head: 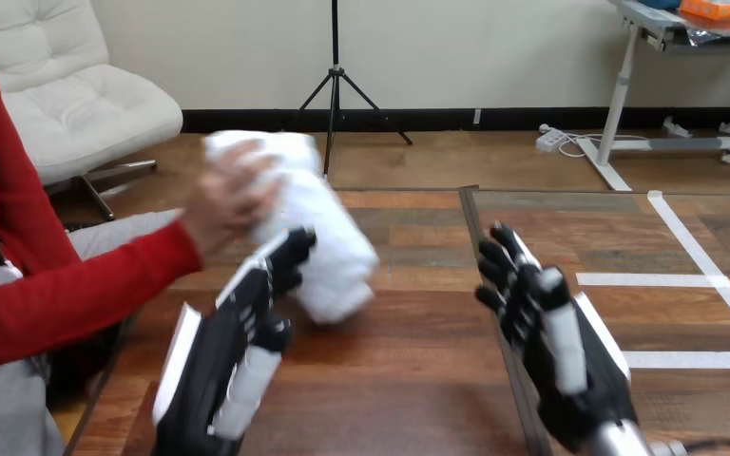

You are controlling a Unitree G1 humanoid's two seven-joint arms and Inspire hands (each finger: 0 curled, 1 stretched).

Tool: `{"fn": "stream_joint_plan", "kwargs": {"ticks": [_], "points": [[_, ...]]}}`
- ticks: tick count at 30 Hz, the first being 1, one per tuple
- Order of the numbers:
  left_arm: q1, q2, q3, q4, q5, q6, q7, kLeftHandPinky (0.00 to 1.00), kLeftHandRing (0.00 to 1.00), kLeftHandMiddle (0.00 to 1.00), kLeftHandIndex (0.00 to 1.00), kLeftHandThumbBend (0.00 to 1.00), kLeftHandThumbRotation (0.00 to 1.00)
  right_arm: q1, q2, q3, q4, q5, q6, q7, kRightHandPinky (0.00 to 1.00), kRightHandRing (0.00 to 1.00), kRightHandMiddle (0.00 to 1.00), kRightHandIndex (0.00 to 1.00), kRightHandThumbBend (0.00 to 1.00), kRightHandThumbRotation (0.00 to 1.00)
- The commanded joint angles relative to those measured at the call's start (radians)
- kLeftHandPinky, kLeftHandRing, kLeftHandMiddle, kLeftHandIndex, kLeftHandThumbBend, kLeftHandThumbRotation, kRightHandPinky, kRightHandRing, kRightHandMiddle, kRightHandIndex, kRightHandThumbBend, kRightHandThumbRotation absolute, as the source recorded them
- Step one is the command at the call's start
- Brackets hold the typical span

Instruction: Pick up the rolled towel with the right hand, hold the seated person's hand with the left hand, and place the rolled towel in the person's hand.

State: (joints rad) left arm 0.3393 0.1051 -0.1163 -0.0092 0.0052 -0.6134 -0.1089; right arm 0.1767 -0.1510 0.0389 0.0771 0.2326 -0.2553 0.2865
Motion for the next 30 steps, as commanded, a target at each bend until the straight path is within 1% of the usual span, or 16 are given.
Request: {"fn": "stream_joint_plan", "kwargs": {"ticks": [1, 5, 14, 17, 18, 21, 26, 30], "points": [[0.008, -0.008, 0.003, -0.068, -0.021, -0.033, -0.005, 0.87, 0.87, 0.85, 0.83, 0.79, 1.0, 0.035, 0.012, 0.005, -0.101, 0.02, -0.005, 0.024, 1.0, 0.98, 0.97, 0.98, 1.0, 1.0], [0.029, -0.018, 0.001, -0.076, -0.019, -0.039, 0.002, 0.86, 0.87, 0.85, 0.83, 0.77, 1.0, 0.074, 0.011, 0.008, -0.128, 0.024, -0.012, 0.041, 1.0, 0.97, 0.96, 0.98, 1.0, 1.0], [0.059, -0.048, -0.005, -0.068, 0.014, -0.071, 0.049, 0.85, 0.86, 0.84, 0.81, 0.73, 1.0, 0.156, 0.013, 0.02, -0.184, 0.06, -0.007, 0.095, 0.95, 0.96, 0.96, 0.96, 1.0, 1.0], [0.066, -0.047, -0.01, -0.062, 0.031, -0.084, 0.063, 0.85, 0.87, 0.84, 0.82, 0.73, 1.0, 0.177, 0.015, 0.027, -0.191, 0.066, -0.02, 0.111, 0.95, 0.95, 0.95, 0.96, 1.0, 1.0], [0.07, -0.047, -0.013, -0.061, 0.035, -0.086, 0.067, 0.84, 0.87, 0.85, 0.82, 0.73, 1.0, 0.186, 0.018, 0.03, -0.19, 0.062, -0.035, 0.115, 0.95, 0.95, 0.95, 0.96, 1.0, 1.0], [0.079, -0.045, -0.022, -0.06, 0.043, -0.088, 0.076, 0.86, 0.89, 0.87, 0.84, 0.72, 1.0, 0.203, 0.022, 0.037, -0.195, 0.053, -0.052, 0.122, 0.94, 0.95, 0.95, 0.96, 1.0, 1.0], [0.095, -0.039, -0.037, -0.069, 0.054, -0.084, 0.087, 0.9, 0.92, 0.9, 0.87, 0.73, 1.0, 0.234, 0.025, 0.049, -0.221, 0.045, -0.044, 0.118, 0.94, 0.95, 0.95, 0.95, 1.0, 1.0], [0.108, -0.034, -0.055, -0.088, 0.047, -0.067, 0.085, 0.93, 0.94, 0.92, 0.89, 0.75, 1.0, 0.255, 0.028, 0.06, -0.235, 0.05, -0.045, 0.123, 0.96, 0.95, 0.94, 0.95, 1.0, 1.0]]}}
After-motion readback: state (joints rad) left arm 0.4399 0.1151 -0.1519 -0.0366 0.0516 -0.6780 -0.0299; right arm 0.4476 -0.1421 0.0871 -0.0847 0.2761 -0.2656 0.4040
